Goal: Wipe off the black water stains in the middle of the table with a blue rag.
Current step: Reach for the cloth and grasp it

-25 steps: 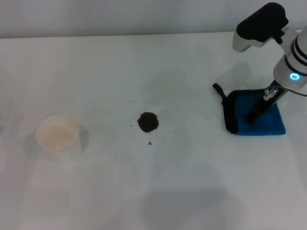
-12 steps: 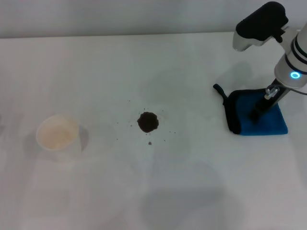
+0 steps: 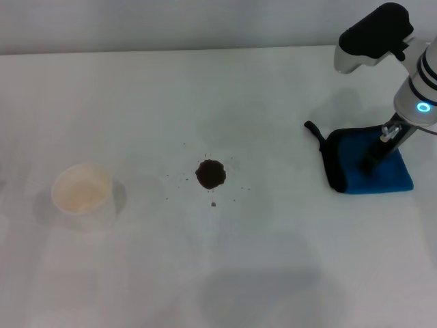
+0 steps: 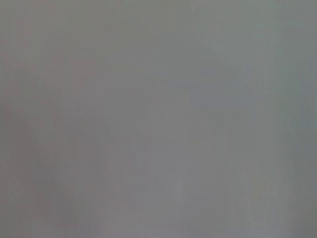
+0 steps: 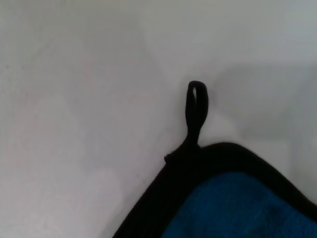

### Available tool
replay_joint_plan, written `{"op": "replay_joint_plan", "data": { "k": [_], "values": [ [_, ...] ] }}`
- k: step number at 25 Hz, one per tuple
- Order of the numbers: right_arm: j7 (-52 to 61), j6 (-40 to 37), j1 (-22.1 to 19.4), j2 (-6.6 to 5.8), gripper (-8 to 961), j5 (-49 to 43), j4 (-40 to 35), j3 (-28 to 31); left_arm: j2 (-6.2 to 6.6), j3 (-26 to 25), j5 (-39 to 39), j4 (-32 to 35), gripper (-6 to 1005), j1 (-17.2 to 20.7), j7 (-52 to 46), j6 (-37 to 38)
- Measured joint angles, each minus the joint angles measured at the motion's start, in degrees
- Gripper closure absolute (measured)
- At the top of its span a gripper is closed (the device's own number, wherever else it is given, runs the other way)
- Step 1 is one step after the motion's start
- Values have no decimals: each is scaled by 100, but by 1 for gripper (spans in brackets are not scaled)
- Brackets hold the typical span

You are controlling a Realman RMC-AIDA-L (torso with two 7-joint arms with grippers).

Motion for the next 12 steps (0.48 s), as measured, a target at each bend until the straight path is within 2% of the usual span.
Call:
{"op": "replay_joint_plan", "data": {
  "k": [12],
  "values": [
    [-6,3,20,13,646,-15,53,4,0,-7,0,0,107,3,0,-16]
  ]
}}
